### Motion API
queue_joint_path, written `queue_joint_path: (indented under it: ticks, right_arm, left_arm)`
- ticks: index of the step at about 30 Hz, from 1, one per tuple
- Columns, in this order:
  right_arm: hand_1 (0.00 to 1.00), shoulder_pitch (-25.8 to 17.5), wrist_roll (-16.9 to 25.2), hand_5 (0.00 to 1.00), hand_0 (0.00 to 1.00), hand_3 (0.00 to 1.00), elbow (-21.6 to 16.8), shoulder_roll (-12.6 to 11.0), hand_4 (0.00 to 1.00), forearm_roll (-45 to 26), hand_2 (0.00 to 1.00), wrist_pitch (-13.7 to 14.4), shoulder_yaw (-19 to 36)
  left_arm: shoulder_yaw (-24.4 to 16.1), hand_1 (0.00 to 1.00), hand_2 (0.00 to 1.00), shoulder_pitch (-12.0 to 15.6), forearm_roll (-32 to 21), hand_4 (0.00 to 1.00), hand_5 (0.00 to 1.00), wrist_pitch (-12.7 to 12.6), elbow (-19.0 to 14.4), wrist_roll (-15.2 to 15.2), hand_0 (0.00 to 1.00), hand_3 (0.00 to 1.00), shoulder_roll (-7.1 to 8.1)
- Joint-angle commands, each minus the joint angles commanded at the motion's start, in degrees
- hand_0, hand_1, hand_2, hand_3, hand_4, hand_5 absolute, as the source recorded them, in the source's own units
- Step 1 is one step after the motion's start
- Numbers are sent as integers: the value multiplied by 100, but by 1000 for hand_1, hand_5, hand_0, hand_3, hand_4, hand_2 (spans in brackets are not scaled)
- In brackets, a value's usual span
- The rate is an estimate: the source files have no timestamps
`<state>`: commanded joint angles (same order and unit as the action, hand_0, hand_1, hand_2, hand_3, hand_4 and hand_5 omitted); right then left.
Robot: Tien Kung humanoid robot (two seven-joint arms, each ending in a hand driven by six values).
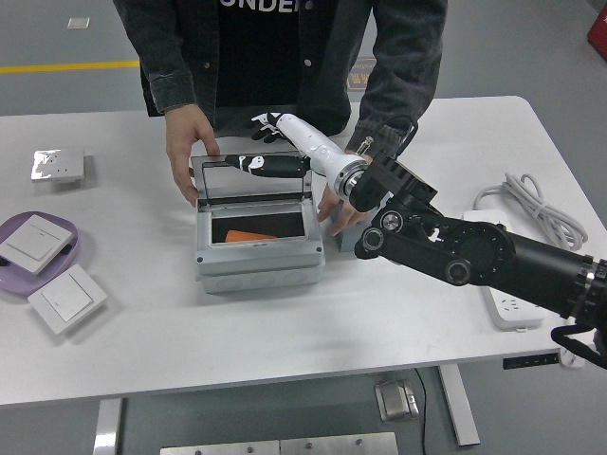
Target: Pick up the cylinder from the cube,place it in the box,flap close box
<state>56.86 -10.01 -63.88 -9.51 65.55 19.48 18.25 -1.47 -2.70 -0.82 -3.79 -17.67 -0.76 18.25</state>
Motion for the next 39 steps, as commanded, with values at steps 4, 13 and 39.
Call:
queue_joint_path:
  ticks: [4, 13, 39]
  right_arm:
    - [784, 41, 12, 645, 876, 825, 360, 37, 898, -160, 771, -224, -2]
    - [789, -39, -244, 649, 881, 828, -150, -201, 898, 260, 774, -491, 11]
    - [782, -624, -528, 657, 823, 853, -2444, -1556, 890, 264, 783, -533, -57]
  left_arm:
    - [11, 628, 606, -9, -6, 710, 246, 0, -3, 7, 614, 633, 4]
    - [15, 628, 605, 15, -12, 710, 246, -5, -1, 4, 614, 633, -15]
    - [64, 627, 605, 71, -203, 710, 244, 0, 9, 95, 614, 633, 25]
